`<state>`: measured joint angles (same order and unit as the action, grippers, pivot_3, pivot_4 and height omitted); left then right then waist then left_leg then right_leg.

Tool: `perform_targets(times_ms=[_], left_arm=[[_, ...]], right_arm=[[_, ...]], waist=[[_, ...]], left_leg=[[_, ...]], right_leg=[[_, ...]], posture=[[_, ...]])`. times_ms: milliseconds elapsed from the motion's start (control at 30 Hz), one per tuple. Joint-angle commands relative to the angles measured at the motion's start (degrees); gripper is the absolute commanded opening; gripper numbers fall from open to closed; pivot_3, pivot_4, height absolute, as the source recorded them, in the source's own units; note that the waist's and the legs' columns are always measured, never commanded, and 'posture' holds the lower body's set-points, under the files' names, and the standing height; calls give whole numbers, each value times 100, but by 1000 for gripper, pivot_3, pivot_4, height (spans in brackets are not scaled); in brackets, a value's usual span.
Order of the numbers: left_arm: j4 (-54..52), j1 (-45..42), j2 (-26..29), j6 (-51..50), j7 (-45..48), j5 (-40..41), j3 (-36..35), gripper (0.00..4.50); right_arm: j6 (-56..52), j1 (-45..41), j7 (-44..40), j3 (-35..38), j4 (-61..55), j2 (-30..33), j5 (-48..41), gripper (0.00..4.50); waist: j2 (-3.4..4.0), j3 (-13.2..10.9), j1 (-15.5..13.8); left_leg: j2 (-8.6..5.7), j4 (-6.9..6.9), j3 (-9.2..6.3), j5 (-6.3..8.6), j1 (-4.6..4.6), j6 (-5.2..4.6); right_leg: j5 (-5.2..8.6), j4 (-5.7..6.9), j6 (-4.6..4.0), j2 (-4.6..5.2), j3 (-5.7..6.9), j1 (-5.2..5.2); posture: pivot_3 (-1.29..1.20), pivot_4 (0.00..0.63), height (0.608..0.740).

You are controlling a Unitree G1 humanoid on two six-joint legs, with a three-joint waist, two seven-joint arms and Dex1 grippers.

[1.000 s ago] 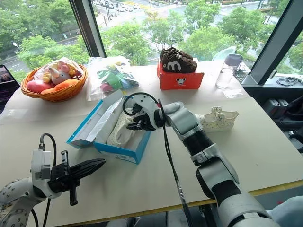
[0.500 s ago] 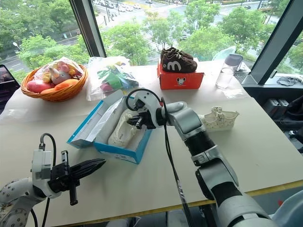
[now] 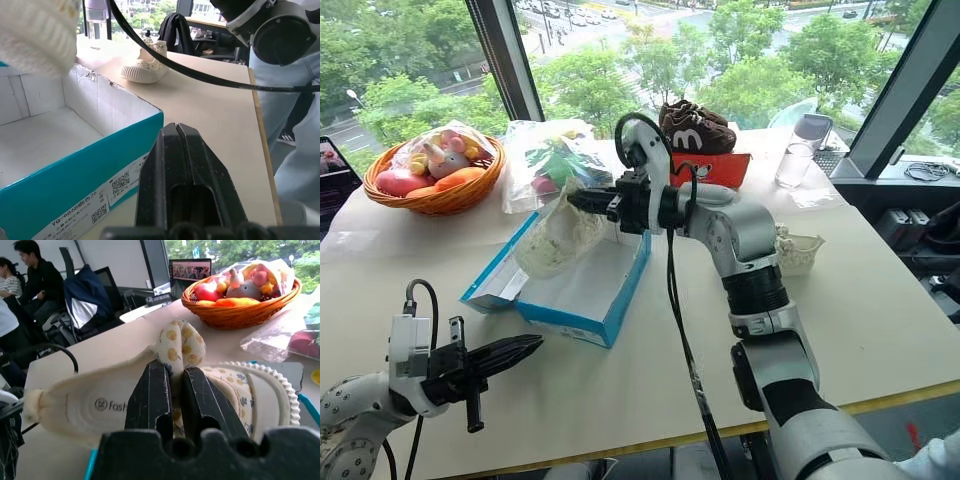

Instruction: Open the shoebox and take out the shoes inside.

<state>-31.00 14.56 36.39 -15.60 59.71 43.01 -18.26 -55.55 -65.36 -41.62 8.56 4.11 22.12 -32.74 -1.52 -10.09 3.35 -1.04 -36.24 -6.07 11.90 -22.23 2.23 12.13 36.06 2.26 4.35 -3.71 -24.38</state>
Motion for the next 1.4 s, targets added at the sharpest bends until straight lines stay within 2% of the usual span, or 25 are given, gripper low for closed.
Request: perform_targets(times_ms=[33,233,600,800,967,1267,1400], left_arm=[[-303,-220,74,-57,-126,236,-58,0],[-263,-296,-9,-30,-168,185,126,0],[-69,-389,-97,62,-117,49,392,0],[58,-464,-135,96,-76,-37,501,0],[117,-495,-134,113,-6,-53,584,0],[174,-528,-95,82,52,-53,602,0],[185,-523,-77,74,68,-70,605,0]], right_arm=[[-292,78,255,519,-697,582,-233,178],[-864,961,582,662,-1320,1640,-86,178],[-1407,2184,708,1271,-2021,3005,-218,178],[-1458,3378,786,1679,-2270,3288,-141,178],[-1370,4014,950,1658,-2265,3323,19,178],[-1351,4485,1147,1617,-2227,3279,189,178],[-1475,4299,1059,2165,-2373,3386,-76,178]], waist=[[0,0,-4],[1,0,32],[18,-11,-39],[17,-11,-95],[19,-11,-87],[19,-11,-92],[19,-11,-95]], left_leg=[[0,0,0,0,1,0],[2,0,4,1,4,-2],[1,-7,16,4,-3,-8],[1,-15,19,4,2,-9],[0,-21,30,5,0,-10],[0,-25,30,5,0,-11],[0,-27,30,5,-1,-11]], right_leg=[[0,1,0,-1,0,1],[12,0,18,-2,-2,4],[33,-8,53,-1,-12,6],[33,-7,55,-1,-12,14],[31,-8,61,0,-20,15],[31,-8,63,0,-20,17],[30,-8,63,0,-20,18]], posture=[[0,150,740],[0,150,740],[0,150,740],[0,150,740],[0,150,740],[0,150,740],[0,150,740]])
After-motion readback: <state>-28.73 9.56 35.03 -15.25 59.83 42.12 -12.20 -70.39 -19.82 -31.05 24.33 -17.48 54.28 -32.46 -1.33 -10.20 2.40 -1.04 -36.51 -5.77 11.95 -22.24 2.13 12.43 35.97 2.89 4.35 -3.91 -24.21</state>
